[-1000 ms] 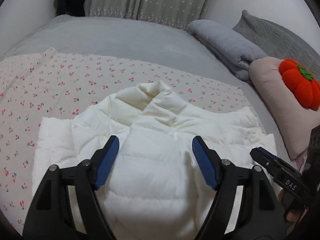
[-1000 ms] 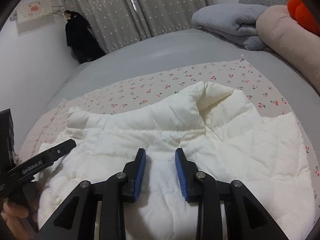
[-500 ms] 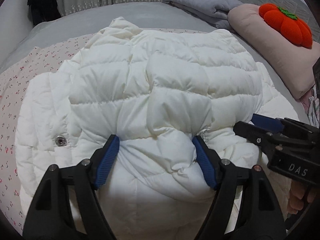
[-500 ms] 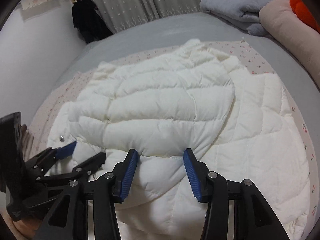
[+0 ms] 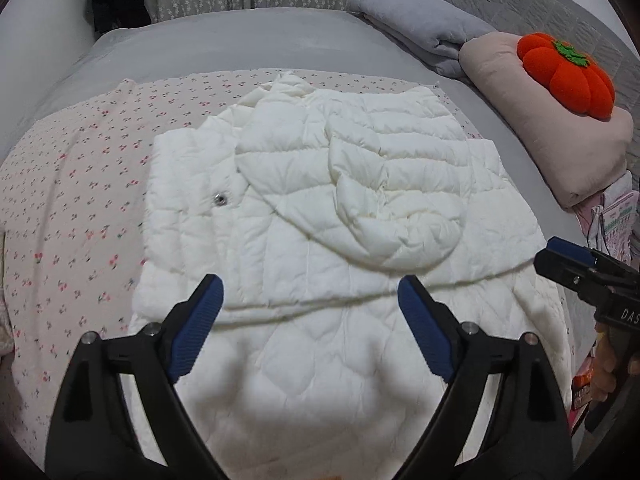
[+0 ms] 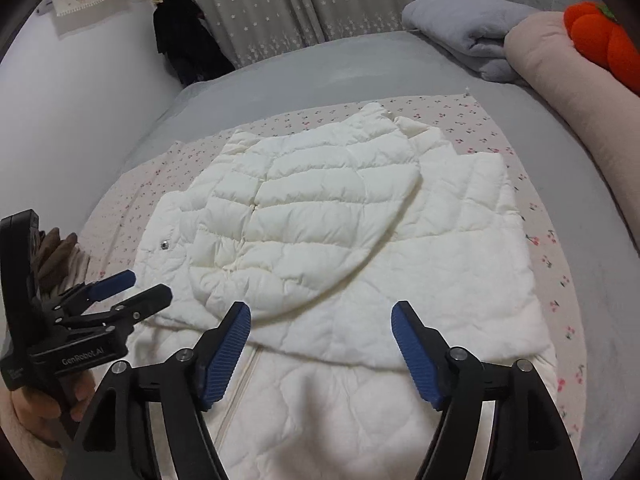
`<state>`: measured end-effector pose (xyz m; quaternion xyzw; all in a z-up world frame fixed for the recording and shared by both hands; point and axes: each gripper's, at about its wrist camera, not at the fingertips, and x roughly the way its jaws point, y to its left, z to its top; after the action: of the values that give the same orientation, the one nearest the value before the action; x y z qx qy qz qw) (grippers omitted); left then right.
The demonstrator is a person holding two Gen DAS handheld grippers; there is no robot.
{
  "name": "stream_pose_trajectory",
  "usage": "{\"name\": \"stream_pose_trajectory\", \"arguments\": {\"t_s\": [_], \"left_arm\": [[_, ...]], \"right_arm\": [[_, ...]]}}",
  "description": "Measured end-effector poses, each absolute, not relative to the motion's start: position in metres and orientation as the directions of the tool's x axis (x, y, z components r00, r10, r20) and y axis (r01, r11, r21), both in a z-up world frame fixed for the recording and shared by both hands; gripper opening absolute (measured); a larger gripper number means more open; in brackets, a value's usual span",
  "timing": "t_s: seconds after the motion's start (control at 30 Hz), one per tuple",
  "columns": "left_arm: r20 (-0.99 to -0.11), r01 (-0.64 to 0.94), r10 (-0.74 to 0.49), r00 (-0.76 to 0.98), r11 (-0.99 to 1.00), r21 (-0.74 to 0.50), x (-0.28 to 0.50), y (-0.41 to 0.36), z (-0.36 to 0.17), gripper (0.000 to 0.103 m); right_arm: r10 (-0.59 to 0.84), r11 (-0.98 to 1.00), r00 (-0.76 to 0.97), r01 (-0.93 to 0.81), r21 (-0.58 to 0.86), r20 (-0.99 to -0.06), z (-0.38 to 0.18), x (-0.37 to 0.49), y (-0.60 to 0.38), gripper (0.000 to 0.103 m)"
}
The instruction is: Fold large clothes
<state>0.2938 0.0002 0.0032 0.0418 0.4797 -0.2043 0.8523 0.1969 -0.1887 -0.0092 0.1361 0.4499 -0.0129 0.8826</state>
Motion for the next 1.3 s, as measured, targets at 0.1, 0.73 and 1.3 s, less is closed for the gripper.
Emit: {"name": "stream_pose_trajectory", "arguments": {"t_s": [0.1,0.73,1.3], "left_arm": [[-0.852,0.353,-0.282,0.440,0.927,-0.125,0.269,0.022,0.008,0.096],[-0.823,0.188,-0.427,0.374,0.904,-0.383,0.153,0.124,-0.020,0.097],[-0.676,0.061,-0.663,0.323,0.727,-0.684,0.141,0.184,-0.089,0.092]], "right_arm": [[0.106,0.960,0.594,0.149,0.239,-0.797,-0.002,0.165,-0.192,0.083],[0.273,0.837,0.677,0.182,0.515,-0.684,-0.023,-0.012,-0.235,0.087],[0.392,0.573,0.703,0.319,0.755,-0.594,-0.106,-0.060,-0.316,0.086]]}}
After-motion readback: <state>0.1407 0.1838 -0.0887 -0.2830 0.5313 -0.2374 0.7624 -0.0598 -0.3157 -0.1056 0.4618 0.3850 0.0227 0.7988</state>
